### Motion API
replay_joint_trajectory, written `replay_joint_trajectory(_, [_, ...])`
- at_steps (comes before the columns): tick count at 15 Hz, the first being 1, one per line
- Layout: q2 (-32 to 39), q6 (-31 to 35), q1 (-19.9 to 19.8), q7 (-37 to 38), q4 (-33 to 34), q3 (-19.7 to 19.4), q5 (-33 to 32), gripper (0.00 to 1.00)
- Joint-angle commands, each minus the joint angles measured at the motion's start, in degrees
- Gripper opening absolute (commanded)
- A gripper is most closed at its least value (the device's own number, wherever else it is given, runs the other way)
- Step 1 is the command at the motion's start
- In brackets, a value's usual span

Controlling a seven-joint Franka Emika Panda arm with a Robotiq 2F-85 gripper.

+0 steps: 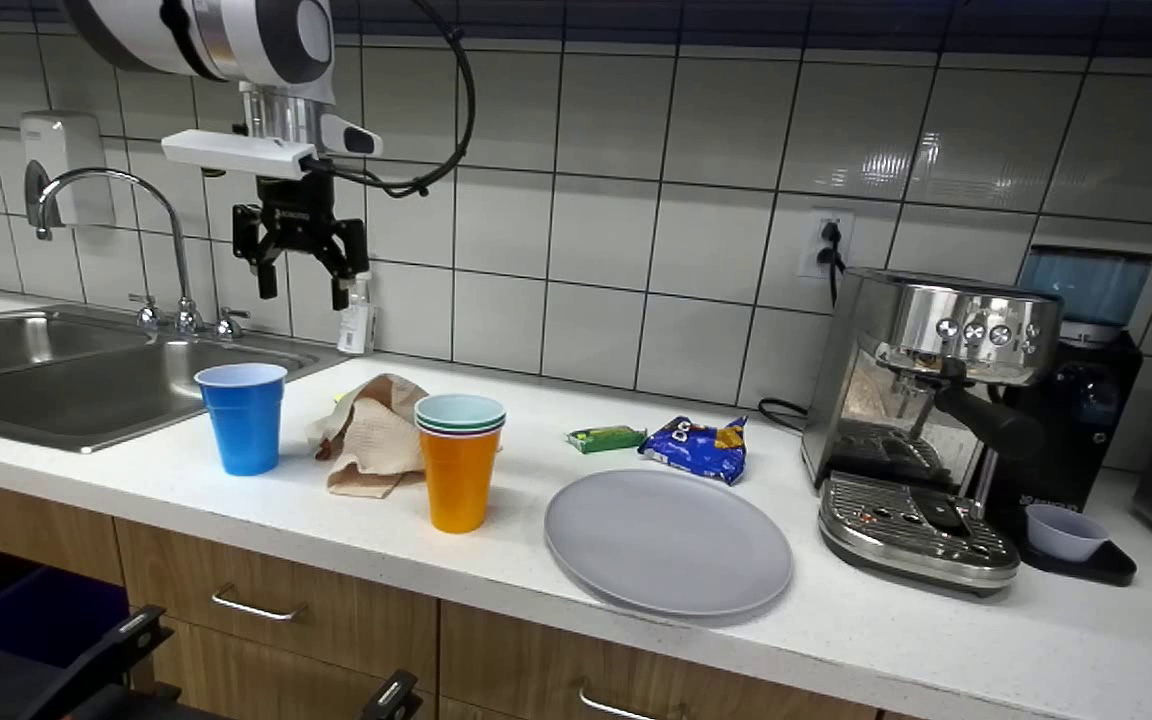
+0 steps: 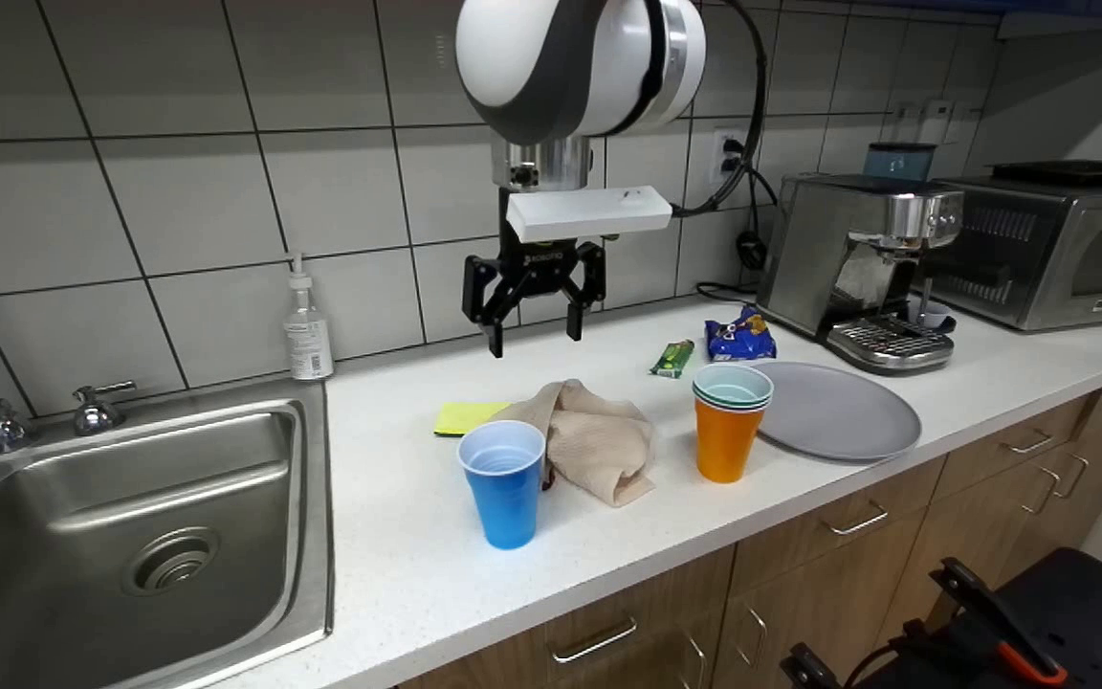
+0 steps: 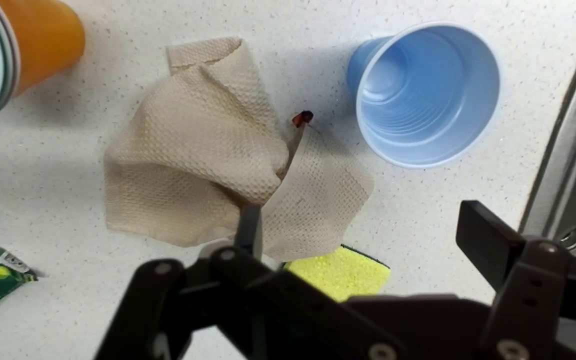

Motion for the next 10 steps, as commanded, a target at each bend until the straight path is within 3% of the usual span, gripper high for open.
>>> replay_joint_trajectory(1, [3.1, -3.0, 0.9, 1.2, 3.3, 0.4, -3.1, 1.0])
replay_joint_trajectory(10, [9.2, -5.7, 3.5, 4.4, 7.1, -0.3, -8.0, 1.0])
